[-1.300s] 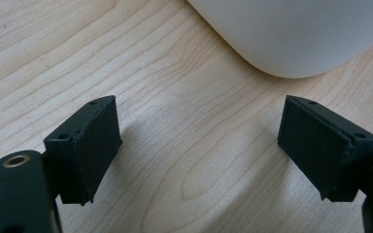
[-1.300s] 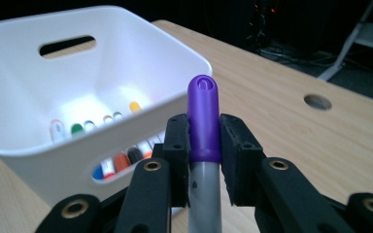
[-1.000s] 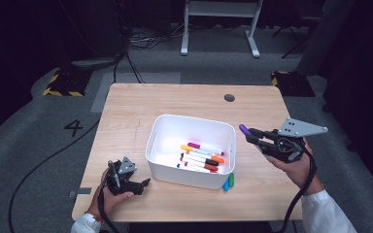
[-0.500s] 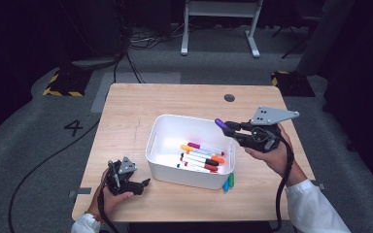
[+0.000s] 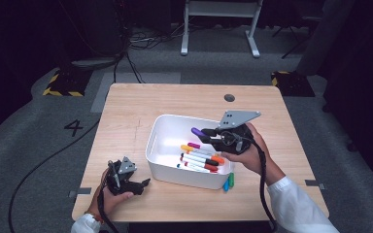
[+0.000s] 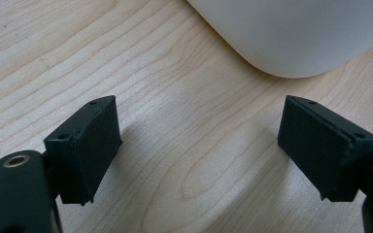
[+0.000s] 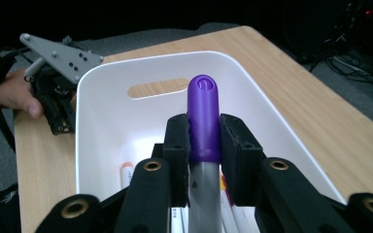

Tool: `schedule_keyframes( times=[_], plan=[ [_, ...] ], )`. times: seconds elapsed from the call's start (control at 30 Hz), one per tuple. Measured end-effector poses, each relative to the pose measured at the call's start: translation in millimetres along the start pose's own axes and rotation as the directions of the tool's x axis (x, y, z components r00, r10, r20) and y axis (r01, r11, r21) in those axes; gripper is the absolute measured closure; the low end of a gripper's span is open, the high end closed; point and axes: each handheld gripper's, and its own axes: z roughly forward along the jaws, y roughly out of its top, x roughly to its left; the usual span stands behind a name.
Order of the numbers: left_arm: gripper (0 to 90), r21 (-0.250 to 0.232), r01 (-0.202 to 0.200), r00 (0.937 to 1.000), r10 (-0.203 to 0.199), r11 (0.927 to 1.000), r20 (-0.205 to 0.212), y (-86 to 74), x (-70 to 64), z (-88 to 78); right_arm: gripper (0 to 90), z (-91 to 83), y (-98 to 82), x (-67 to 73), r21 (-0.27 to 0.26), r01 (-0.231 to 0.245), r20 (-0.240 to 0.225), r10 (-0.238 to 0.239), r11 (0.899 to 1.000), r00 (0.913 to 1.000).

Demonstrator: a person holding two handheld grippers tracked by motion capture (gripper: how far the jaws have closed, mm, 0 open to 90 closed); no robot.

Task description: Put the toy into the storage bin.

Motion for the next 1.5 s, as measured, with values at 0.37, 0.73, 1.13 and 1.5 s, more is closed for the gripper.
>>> schedule_keyframes(
  times=[0.37,0.73,1.13,1.5],
  plan=[
    [15.6,-0.002,-0.001,1.0,0.001,1.0,0.003,-0.2,0.0,0.0,74.5,32.0,-14.2,12.3,0.17,0.046,-0.085,-0.032,0.984,0.9959],
    [15.6,-0.001,-0.001,1.0,0.001,1.0,0.003,-0.2,0.0,0.0,74.3,43.3,-20.7,28.6,0.295,0.12,-0.155,-0.077,0.948,0.985],
    [15.6,-0.002,-0.001,1.0,0.001,1.0,0.003,-0.2,0.0,0.0,67.8,48.6,-20.6,33.9,0.334,0.123,-0.126,-0.085,0.935,0.9884],
    [15.6,-0.002,-0.001,1.0,0.001,1.0,0.003,-0.2,0.0,0.0,57.4,28.0,-23.4,25.0,0.197,0.081,-0.079,-0.066,0.977,0.9947]
  ],
)
